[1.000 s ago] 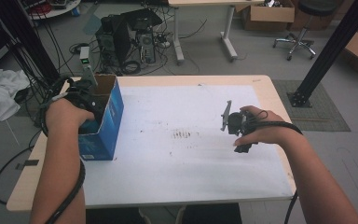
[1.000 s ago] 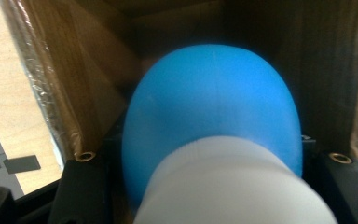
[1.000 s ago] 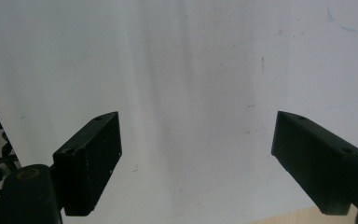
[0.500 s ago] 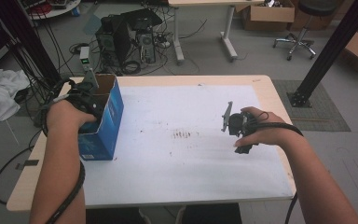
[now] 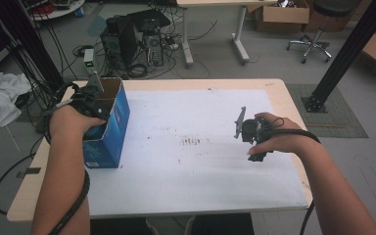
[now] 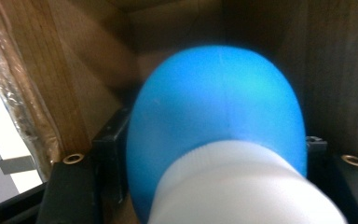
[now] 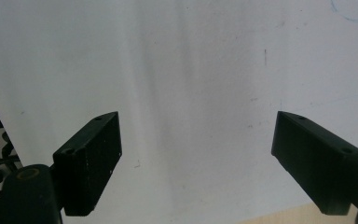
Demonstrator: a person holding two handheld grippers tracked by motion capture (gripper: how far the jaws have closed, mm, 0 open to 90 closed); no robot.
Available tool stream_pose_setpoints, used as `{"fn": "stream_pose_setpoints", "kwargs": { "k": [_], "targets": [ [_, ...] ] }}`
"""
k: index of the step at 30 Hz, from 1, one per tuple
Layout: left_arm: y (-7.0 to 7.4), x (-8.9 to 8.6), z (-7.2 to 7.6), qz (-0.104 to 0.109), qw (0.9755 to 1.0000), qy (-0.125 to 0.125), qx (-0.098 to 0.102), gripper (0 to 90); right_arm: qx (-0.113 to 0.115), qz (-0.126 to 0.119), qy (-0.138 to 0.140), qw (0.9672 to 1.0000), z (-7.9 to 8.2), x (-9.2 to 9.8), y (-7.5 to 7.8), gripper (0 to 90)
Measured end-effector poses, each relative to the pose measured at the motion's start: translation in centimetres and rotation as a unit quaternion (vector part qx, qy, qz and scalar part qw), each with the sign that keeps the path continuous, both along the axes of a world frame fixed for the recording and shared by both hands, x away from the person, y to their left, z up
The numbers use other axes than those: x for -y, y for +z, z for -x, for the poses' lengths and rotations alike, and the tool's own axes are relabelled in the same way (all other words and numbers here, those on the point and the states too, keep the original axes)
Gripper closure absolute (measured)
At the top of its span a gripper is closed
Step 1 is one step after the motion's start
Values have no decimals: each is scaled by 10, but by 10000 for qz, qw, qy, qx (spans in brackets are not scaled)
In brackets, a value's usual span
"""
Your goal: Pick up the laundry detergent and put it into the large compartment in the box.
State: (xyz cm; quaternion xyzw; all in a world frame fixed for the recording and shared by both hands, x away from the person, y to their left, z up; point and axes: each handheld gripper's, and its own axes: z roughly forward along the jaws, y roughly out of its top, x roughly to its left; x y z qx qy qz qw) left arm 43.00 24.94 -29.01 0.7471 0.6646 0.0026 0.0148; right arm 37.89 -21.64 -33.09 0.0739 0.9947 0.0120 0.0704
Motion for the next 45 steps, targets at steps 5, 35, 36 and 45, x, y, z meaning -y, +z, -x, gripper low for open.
{"fn": "stream_pose_setpoints", "kwargs": {
  "k": [5,35,36,45],
  "targets": [
    [3,0,0,-7,10000,23,-4,304,-2,-15,35,10000,0,-2,-1,160],
    [41,7,14,-160,9998,-35,124,218,56,-70,100,9999,2,-5,7,160],
    [43,8,14,-163,9998,-44,139,218,57,-73,96,9999,2,-5,7,160],
    [61,11,20,-191,9994,-98,266,190,101,-80,103,9999,3,-5,10,160]
  ]
}}
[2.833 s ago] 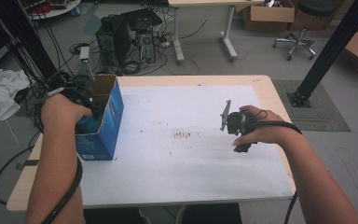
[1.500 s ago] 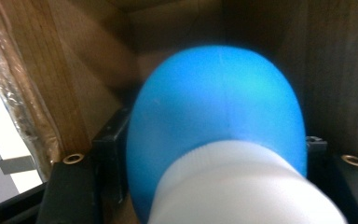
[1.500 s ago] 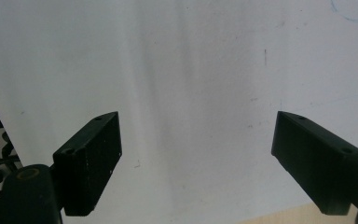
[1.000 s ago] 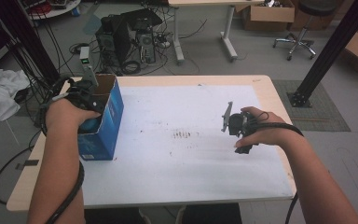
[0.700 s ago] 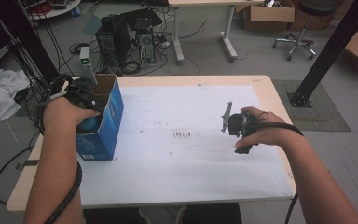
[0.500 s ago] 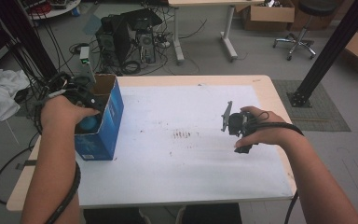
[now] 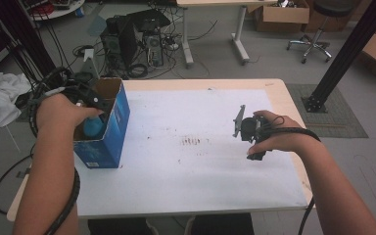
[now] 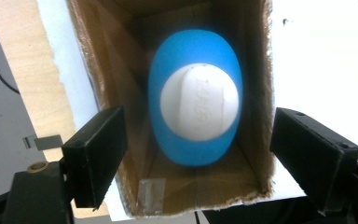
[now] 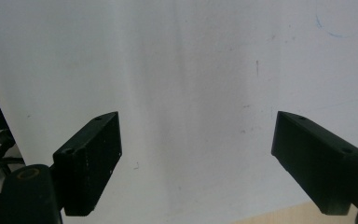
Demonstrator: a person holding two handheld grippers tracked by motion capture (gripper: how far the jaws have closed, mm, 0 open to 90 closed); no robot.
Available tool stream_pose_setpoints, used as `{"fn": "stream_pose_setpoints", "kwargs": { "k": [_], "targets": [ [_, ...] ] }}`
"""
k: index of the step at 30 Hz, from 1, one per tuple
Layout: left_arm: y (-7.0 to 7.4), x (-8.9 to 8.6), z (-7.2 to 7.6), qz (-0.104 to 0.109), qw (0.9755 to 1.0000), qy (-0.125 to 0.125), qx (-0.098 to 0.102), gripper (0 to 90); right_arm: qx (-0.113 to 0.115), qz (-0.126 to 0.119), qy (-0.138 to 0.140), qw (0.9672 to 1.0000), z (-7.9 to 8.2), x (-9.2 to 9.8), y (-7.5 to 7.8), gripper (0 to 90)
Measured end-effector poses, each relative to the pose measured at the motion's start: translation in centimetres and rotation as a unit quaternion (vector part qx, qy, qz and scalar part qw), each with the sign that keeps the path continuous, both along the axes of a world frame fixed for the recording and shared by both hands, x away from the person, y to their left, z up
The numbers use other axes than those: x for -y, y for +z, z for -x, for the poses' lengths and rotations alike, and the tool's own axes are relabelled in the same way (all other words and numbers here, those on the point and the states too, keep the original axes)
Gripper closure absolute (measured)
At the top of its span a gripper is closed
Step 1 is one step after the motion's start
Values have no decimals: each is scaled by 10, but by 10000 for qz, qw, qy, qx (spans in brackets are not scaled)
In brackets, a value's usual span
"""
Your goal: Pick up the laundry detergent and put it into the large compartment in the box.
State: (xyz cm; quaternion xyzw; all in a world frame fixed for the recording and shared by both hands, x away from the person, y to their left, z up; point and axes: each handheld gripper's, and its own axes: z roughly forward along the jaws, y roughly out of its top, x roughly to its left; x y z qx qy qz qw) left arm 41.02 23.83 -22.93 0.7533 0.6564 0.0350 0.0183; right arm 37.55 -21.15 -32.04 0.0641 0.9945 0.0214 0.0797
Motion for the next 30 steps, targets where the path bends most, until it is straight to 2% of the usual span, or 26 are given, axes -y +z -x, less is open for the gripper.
{"fn": "stream_pose_setpoints", "kwargs": {
  "k": [7,14,21,26,30],
  "targets": [
    [12,1,6,-65,9999,-22,99,154,13,-3,12,10000,2,-1,2,159],
    [18,5,10,-175,9997,-151,93,82,40,0,40,10000,4,-1,5,160],
    [28,15,14,-248,9989,-324,211,60,58,-8,23,10000,7,0,7,160],
    [34,24,17,-238,9981,-540,171,17,44,-7,4,10000,8,2,9,160],
    [40,34,19,-242,9960,-826,256,1,60,-15,-3,10000,9,2,12,159]
  ]
}}
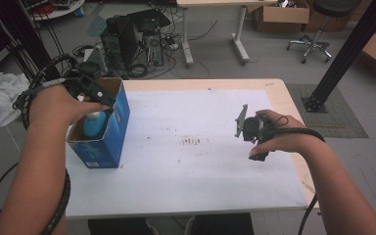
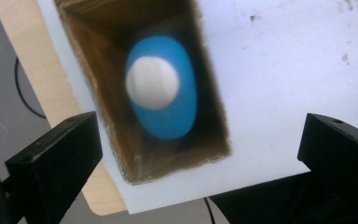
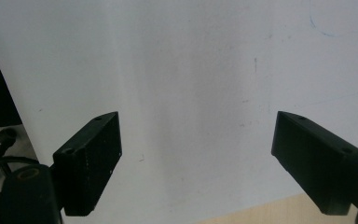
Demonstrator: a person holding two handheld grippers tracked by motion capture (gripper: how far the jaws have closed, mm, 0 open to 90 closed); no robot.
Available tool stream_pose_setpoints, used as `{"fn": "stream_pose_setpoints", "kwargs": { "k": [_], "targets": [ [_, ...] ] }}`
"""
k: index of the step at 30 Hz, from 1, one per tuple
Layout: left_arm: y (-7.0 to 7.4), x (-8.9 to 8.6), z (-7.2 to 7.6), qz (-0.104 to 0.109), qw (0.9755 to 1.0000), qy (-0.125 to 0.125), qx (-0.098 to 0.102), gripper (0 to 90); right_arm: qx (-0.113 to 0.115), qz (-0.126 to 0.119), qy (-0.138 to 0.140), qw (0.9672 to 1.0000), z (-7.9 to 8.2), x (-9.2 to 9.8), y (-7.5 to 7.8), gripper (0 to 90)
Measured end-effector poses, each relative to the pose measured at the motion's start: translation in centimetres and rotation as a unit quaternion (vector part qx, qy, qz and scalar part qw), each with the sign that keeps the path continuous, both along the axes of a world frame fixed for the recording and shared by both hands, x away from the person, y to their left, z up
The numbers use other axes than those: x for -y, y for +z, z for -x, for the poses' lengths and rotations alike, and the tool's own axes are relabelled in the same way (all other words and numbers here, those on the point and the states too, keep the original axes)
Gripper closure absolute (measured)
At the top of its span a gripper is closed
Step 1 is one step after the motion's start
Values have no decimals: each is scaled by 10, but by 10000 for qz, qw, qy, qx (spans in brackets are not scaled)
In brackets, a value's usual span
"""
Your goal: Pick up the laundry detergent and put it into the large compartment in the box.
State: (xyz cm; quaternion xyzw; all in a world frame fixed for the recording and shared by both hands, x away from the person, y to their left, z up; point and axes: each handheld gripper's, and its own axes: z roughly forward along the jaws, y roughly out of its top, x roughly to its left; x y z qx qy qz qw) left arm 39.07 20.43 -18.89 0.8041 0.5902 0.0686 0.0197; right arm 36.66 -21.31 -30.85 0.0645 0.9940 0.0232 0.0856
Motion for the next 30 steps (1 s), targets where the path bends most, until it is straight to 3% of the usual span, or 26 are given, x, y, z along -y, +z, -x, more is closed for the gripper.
{"fn": "stream_pose_setpoints", "kwargs": {
  "k": [4,9,17,22,24,25,26,27,30],
  "targets": [
    [6,10,2,8,9995,-302,36,1,-1,46,19,10000,-1,-1,1,160],
    [11,27,6,-41,9965,-836,33,1,-11,63,20,10000,-2,-3,1,160],
    [10,61,13,52,9848,-1736,-53,1,-45,95,16,9999,-4,-3,-1,160],
    [11,85,20,-5,9727,-2321,1,1,-82,137,19,9999,-5,-3,-2,160],
    [11,92,23,20,9653,-2612,9,1,-90,148,24,9998,-5,-3,-2,160],
    [11,92,23,20,9653,-2612,9,1,-90,148,24,9998,-5,-3,-2,160],
    [9,98,25,47,9594,-2821,-3,1,-95,134,39,9999,-6,-3,-2,160],
    [8,100,26,67,9563,-2922,-7,1,-118,91,31,9999,-6,-3,-2,160],
    [1,108,30,74,9438,-3306,-37,1,-141,84,47,9999,-6,-3,-1,160]
  ]
}}
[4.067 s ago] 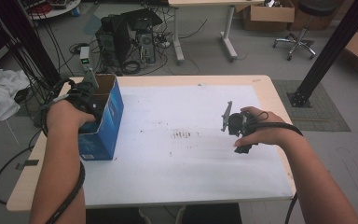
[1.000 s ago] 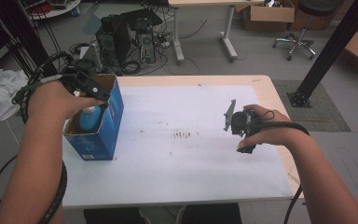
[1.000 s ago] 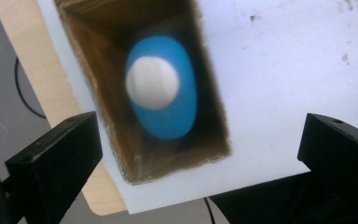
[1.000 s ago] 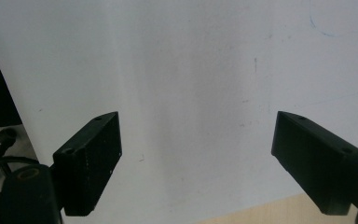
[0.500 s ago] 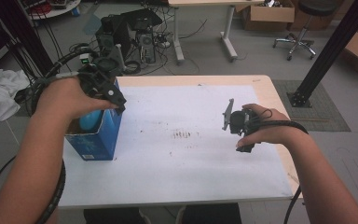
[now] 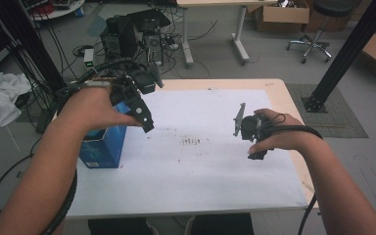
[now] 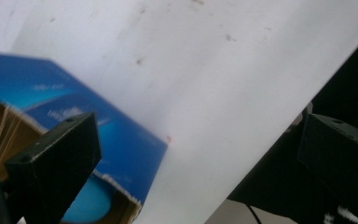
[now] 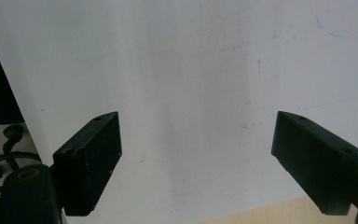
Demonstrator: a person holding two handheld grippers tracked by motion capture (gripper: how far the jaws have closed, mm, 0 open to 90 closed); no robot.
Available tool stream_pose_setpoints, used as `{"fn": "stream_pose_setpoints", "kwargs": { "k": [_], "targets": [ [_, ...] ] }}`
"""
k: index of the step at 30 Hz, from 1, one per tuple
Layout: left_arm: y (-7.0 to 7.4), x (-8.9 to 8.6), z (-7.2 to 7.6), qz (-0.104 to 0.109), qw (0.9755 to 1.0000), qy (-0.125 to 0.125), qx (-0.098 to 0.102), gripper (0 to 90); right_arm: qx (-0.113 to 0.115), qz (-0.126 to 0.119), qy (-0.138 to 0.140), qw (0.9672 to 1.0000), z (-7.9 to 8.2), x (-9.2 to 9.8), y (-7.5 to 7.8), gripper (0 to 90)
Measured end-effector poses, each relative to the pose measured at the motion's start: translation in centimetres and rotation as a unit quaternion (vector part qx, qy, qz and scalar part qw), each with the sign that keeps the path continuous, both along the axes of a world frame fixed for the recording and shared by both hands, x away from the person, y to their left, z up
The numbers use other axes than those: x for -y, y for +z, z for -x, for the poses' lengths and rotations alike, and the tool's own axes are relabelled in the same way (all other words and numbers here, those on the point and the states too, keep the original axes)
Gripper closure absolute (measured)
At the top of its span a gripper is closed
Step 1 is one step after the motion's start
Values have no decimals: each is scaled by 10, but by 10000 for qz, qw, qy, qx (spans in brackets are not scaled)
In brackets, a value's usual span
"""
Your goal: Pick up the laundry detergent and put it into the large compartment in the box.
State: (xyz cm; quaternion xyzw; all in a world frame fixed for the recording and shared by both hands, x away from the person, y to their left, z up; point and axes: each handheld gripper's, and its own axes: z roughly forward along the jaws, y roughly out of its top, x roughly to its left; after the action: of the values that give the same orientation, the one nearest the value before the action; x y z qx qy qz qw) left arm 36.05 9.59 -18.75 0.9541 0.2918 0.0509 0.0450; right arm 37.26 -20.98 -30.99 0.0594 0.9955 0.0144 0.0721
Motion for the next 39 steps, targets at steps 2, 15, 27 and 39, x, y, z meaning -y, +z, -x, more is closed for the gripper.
{"fn": "stream_pose_setpoints", "kwargs": {
  "k": [2,15,27,39],
  "targets": [
    [-4,4,2,-24,9997,-244,-23,1,-15,45,-7,10000,0,0,1,160],
    [-32,17,13,-230,9831,-1777,-372,1,6,68,10,10000,5,-2,7,160],
    [-44,19,10,-67,9768,-2091,-453,1,18,130,48,9999,0,-10,10,160],
    [-42,22,10,12,9762,-2120,-448,1,21,117,99,9999,-2,-13,8,160]
  ]
}}
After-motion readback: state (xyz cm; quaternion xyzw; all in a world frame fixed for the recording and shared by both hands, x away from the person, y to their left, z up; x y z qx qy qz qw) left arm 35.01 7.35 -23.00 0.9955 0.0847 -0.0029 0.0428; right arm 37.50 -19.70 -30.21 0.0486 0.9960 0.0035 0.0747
